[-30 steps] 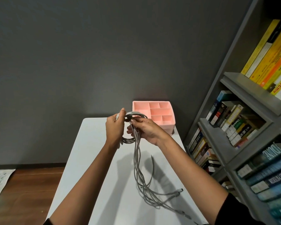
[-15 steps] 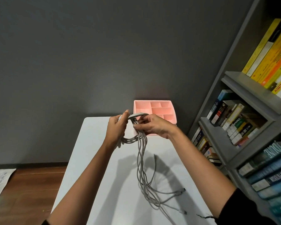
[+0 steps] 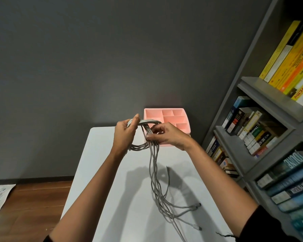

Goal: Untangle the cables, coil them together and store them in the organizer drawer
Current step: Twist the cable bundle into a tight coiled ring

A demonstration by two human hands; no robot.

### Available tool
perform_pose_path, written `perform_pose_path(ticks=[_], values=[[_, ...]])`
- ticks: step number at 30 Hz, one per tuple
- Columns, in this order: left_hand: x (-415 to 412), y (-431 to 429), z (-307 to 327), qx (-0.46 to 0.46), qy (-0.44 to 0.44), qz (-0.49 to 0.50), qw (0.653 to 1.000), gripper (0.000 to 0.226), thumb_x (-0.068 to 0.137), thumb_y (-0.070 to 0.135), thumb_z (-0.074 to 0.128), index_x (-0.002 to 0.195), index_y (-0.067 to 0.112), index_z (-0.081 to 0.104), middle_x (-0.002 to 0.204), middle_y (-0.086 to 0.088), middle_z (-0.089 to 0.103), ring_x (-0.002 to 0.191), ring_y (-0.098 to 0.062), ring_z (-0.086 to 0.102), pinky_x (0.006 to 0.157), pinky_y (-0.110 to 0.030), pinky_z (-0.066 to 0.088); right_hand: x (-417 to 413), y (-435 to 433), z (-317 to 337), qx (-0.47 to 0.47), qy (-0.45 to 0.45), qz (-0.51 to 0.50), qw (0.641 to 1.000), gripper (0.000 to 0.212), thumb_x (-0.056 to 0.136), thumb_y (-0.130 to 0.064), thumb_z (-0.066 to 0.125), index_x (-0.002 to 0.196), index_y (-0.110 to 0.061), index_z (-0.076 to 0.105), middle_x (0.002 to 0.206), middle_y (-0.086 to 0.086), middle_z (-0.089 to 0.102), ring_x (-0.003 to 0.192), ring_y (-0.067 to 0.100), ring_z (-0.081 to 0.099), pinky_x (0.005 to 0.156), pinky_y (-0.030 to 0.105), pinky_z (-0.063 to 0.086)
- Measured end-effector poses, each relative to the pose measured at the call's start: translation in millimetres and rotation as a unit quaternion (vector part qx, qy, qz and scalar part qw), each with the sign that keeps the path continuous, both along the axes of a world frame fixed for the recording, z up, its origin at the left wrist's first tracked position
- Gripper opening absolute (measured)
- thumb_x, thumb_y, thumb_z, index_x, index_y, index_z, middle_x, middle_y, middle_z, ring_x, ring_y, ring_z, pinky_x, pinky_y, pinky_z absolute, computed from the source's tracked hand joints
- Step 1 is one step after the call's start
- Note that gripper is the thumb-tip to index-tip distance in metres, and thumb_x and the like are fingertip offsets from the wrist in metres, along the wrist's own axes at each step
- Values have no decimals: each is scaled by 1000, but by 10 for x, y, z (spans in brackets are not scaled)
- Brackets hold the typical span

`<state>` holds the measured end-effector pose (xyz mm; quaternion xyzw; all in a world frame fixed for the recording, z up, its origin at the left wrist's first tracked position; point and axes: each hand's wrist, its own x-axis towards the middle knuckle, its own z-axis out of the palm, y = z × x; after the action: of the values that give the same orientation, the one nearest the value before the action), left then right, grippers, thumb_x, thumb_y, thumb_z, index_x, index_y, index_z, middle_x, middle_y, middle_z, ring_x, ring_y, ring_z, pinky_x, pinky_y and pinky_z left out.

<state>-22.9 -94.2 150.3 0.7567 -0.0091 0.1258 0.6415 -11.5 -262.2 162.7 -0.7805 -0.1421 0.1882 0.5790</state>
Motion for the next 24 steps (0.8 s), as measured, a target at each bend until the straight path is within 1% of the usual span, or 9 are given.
perform_pose_path(ticks=[2, 4, 7, 11, 15, 18, 20, 22, 24], values=[[10, 3, 33, 11, -1, 14, 1000, 50, 96, 37, 51, 50, 23, 36, 57, -2, 23, 53, -16, 21, 54, -32, 21, -16, 68, -40, 31, -19, -36, 999, 10, 87, -7, 67, 96, -8, 65, 82, 10, 68, 68, 8, 67, 68, 18, 54], [29, 29, 42, 20, -6, 22, 1000, 51, 96, 38, 51, 49, 23, 38, 58, -4, 24, 54, -17, 22, 55, -33, 22, -16, 99, -58, 49, -15, -43, 998, 10, 88, -6, 65, 96, -10, 61, 89, 16, 70, 70, 10, 68, 70, 18, 54], [58, 84, 34, 19, -3, 17, 1000, 47, 95, 41, 52, 53, 20, 42, 58, -6, 25, 55, -17, 23, 55, -33, 21, 17, 26, -24, 50, 10, 18, 999, 14, 90, -7, 63, 104, -5, 61, 93, 14, 71, 77, 11, 68, 73, 19, 54], [77, 113, 44, 28, -4, -3, 1000, 51, 94, 41, 53, 47, 25, 44, 57, -2, 25, 52, -15, 21, 53, -31, 18, 88, -98, 13, 51, 62, 93, 992, 22, 88, -1, 63, 109, -8, 65, 101, 9, 69, 90, 15, 68, 86, 29, 53], [77, 89, 55, 33, -4, 5, 999, 52, 95, 41, 52, 45, 27, 46, 56, -1, 25, 52, -16, 21, 53, -31, 18, 147, -105, 59, -9, 28, 76, 997, 22, 86, -6, 68, 107, -4, 66, 98, 11, 71, 85, 15, 67, 82, 30, 51], [78, 86, 90, 30, -7, 18, 999, 50, 93, 44, 52, 47, 25, 44, 57, -4, 27, 54, -17, 23, 54, -32, 20, 147, -84, 45, 2, 2, 49, 999, 19, 85, -6, 69, 104, 0, 68, 94, 12, 70, 83, 17, 65, 85, 37, 50], [82, 94, 119, 20, 0, 12, 1000, 51, 95, 41, 52, 47, 26, 45, 57, -5, 27, 53, -17, 23, 53, -31, 19, 135, -107, -1, 39, 22, 61, 997, 16, 88, -6, 65, 104, -5, 68, 92, 6, 71, 84, 15, 65, 83, 31, 50], [81, 110, 144, 0, 15, -10, 1000, 49, 96, 39, 52, 51, 23, 40, 56, -4, 27, 49, -15, 22, 49, -28, 20, 128, -143, -45, 81, 60, 77, 992, 17, 92, -7, 59, 108, -6, 65, 97, 6, 70, 88, 14, 66, 80, 24, 52], [73, 136, 150, -2, 30, -40, 999, 47, 96, 37, 52, 56, 19, 37, 53, 1, 27, 46, -12, 21, 45, -25, 20, 122, -174, -63, 105, 92, 86, 987, 20, 93, -8, 56, 112, -4, 63, 101, 7, 70, 92, 17, 68, 78, 22, 52]])
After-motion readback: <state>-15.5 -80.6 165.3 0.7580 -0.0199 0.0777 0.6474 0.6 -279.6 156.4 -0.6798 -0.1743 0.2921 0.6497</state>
